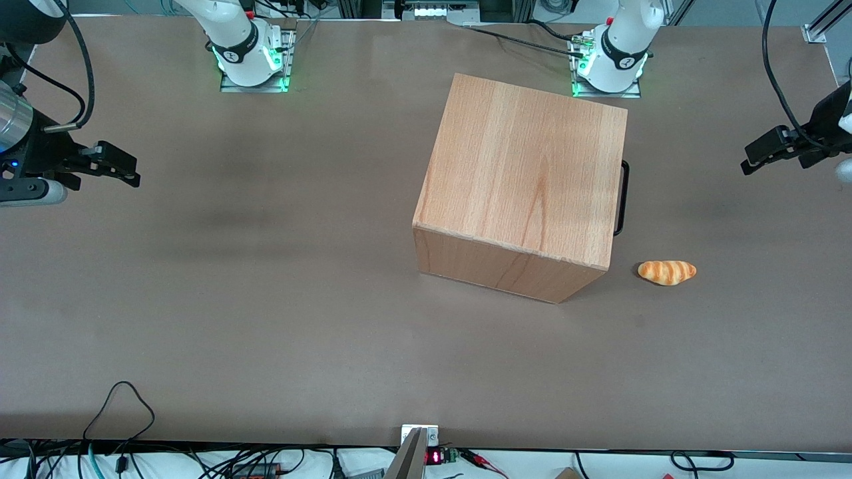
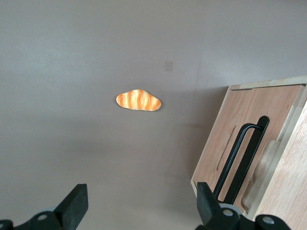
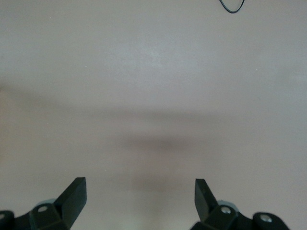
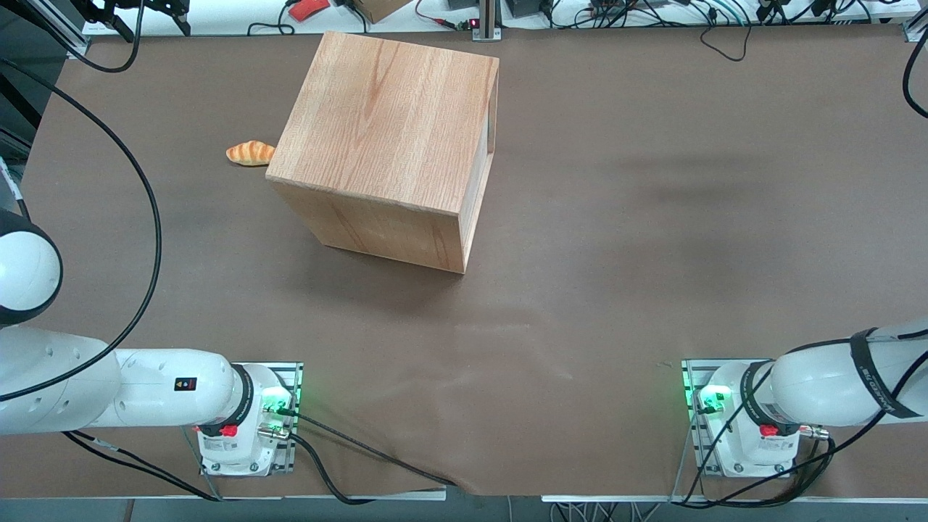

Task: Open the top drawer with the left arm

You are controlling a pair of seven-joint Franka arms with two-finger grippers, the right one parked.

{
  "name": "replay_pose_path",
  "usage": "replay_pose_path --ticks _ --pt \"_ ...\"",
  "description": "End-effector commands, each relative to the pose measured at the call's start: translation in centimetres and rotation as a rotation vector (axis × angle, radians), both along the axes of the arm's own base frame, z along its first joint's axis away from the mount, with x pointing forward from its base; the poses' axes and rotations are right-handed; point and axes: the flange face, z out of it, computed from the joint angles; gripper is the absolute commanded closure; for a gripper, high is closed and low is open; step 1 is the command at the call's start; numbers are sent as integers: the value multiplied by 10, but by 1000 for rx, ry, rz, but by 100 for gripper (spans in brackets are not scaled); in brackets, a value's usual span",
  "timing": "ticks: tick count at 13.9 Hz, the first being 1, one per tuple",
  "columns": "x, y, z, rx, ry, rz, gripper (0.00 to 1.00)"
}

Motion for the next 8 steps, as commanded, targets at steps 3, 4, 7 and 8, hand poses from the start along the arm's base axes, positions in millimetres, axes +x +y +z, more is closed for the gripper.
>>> replay_pose_path --ticks 3,4,7,8 --pt "-5 0 3 16 -10 -13 0" --pt "-5 0 2 16 -9 -13 0" --pt "-3 -2 -9 8 9 -17 0" --pt "-1 -4 -19 -8 9 -18 0"
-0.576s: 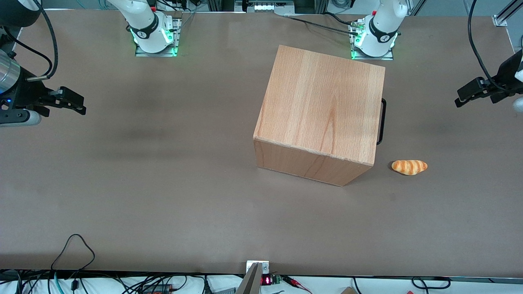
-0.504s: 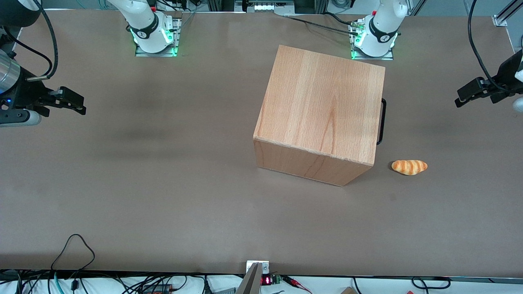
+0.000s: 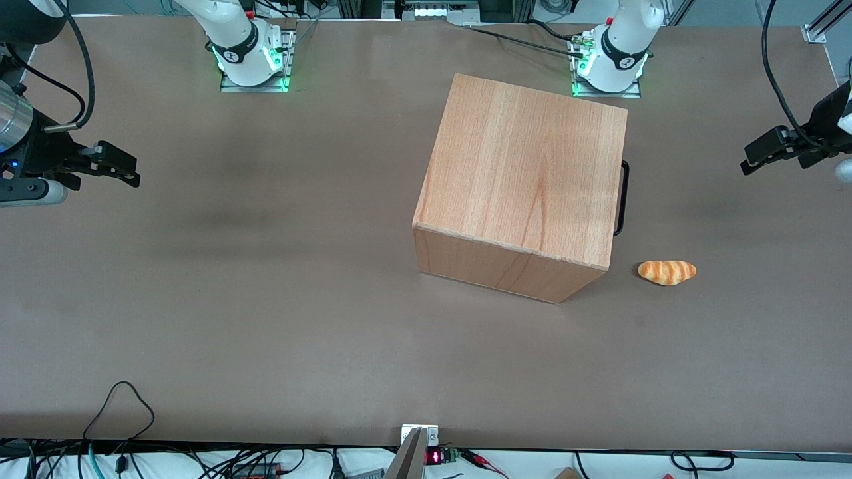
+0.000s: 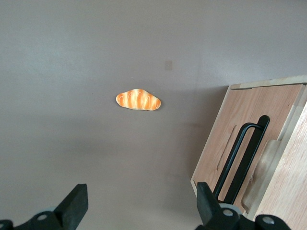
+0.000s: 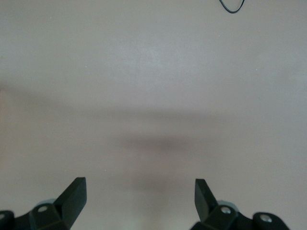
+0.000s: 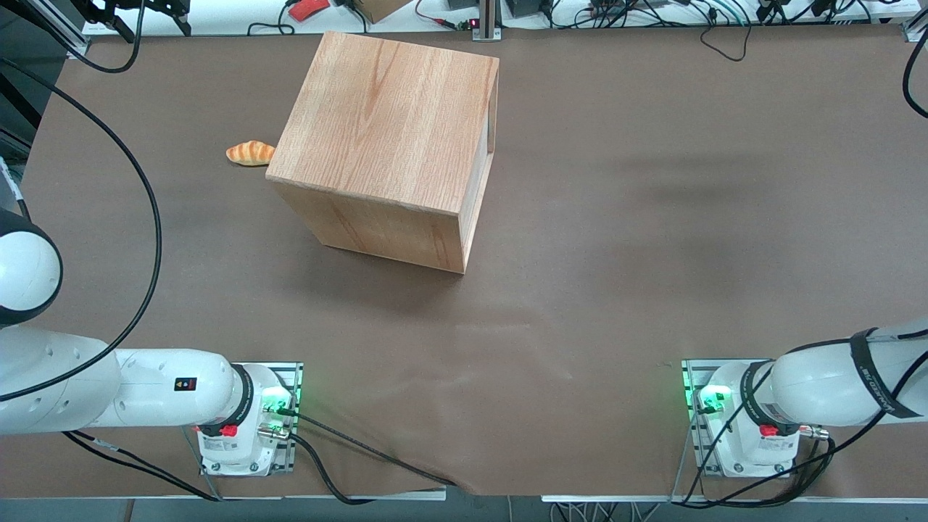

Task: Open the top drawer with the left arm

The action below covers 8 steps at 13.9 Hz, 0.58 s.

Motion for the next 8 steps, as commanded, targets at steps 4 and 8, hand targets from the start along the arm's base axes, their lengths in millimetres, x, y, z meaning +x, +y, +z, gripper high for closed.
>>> replay_pose_path --ticks 4,8 --pt "10 -11 -60 -79 -5 -16 0" --pt "16 -30 -103 -129 51 -81 0"
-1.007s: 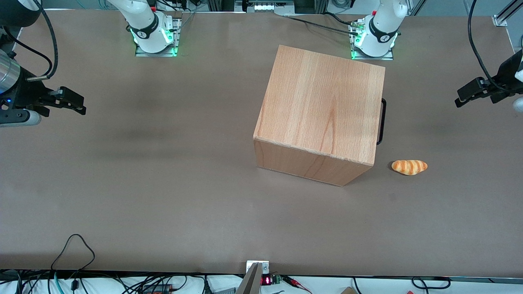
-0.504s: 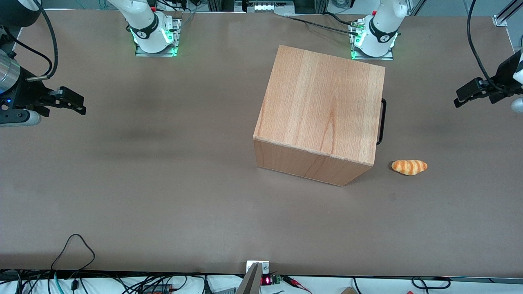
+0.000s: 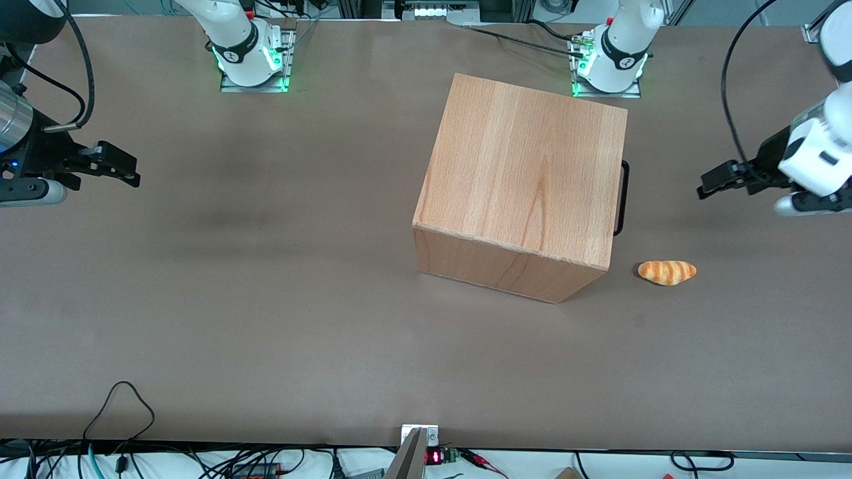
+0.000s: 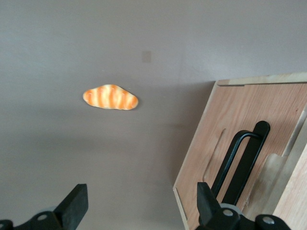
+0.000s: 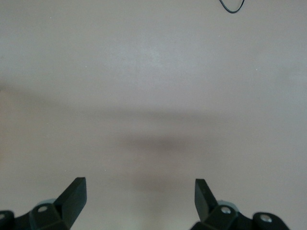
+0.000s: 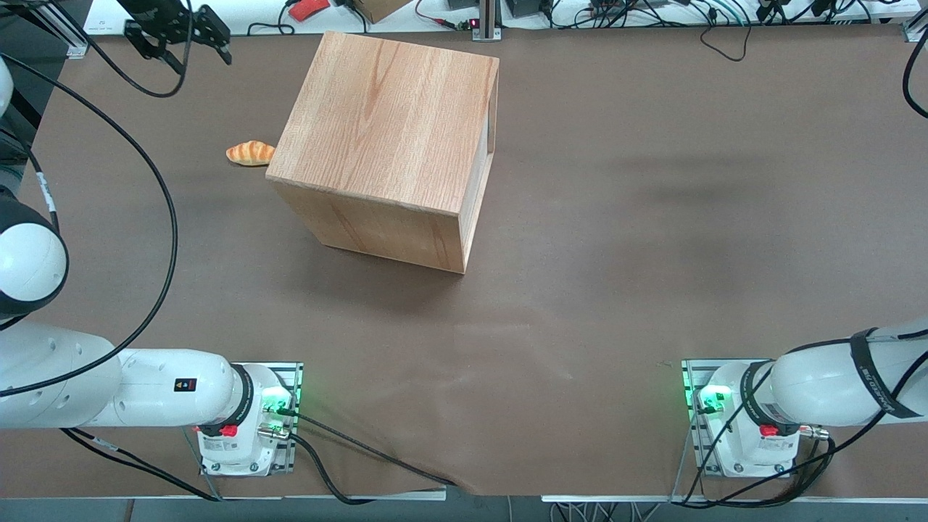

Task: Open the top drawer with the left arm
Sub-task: 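Move the open left gripper toward the black drawer handle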

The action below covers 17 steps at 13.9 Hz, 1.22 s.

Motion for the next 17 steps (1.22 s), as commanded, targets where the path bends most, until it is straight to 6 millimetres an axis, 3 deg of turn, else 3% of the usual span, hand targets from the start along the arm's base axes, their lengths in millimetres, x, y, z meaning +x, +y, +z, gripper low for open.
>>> replay_pose_path --ticks 1,3,5,17 --pt "-1 -17 -30 -37 32 -141 0" --pt "-2 -27 -56 -110 11 -221 0" --pt "-5 -30 -78 -156 19 -194 0" --pt "-11 -63 -103 -195 70 -226 0"
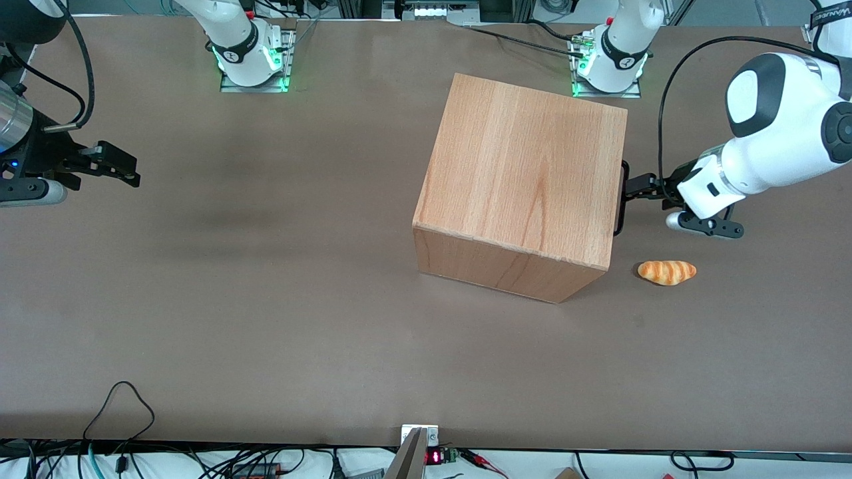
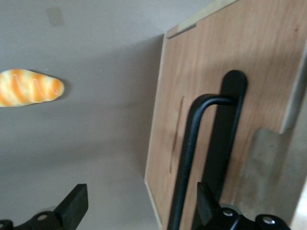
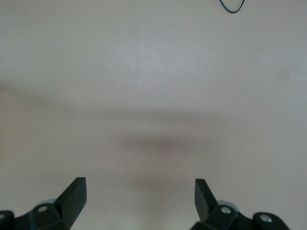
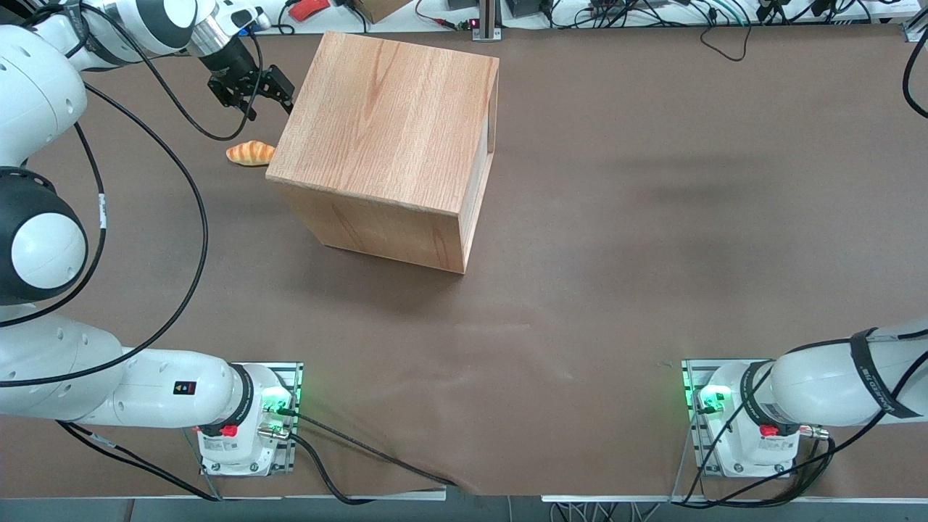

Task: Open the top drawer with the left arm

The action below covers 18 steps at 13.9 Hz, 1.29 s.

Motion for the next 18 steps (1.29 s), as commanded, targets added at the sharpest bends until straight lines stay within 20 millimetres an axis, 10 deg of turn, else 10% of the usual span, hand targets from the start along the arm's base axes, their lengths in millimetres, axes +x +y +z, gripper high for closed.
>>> replay_pose_path --ticks 1,18 --pt "0 -3 -7 -33 -10 -13 0" --pt "14 4 -39 -21 -16 10 0"
